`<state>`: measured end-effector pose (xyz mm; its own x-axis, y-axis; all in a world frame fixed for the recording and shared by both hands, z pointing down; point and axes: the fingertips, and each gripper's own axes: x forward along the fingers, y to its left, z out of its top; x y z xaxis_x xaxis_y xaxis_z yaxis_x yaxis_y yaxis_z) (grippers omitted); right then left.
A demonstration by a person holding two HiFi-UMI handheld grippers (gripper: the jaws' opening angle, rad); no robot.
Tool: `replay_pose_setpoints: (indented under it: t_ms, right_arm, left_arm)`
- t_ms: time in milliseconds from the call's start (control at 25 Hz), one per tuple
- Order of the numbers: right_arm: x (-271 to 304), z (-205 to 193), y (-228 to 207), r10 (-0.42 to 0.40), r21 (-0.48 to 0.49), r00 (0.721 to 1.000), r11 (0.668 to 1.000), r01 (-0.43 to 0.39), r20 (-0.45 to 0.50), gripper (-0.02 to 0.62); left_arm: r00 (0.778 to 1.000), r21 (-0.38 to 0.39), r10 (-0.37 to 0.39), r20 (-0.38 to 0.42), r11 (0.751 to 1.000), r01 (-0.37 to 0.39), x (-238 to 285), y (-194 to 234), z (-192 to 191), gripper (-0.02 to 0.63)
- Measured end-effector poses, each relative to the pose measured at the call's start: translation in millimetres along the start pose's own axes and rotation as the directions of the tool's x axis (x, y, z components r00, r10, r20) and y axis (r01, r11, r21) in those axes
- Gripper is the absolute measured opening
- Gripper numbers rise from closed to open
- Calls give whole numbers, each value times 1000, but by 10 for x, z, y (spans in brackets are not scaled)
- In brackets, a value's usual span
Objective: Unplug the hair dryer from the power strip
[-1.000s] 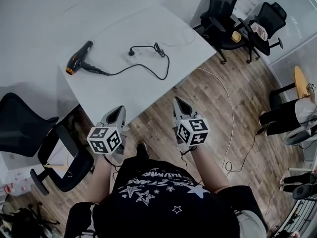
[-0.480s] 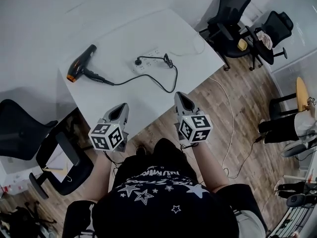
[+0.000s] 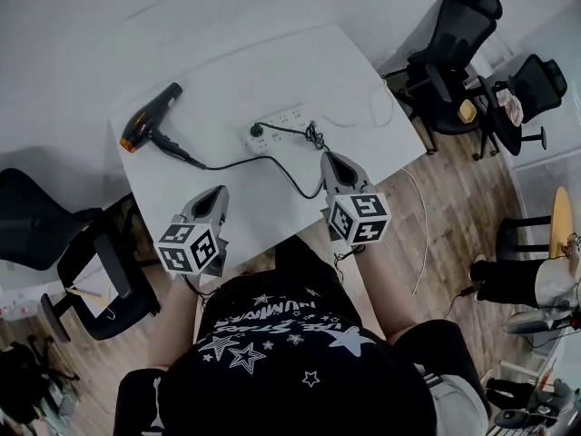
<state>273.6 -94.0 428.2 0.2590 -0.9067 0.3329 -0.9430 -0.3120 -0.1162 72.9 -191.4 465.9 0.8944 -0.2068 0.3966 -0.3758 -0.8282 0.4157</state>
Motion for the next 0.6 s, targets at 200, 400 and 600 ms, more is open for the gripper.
replay_pose_setpoints:
  t_ms: [200, 400, 600]
  right_arm:
    - [443, 178, -306, 71, -42, 997, 997, -72, -21, 9]
    - [861, 200, -520, 123, -61, 990, 990, -128, -68, 9]
    - [1213, 245, -656, 208, -81, 971, 972, -219, -119, 9]
  left_arm:
    - [995, -21, 95, 30, 995, -94, 165, 107, 187, 8]
    - [987, -79, 156, 27, 985, -154, 398, 196, 217, 8]
    - [980, -96, 197, 7, 976, -196, 662, 172, 236, 8]
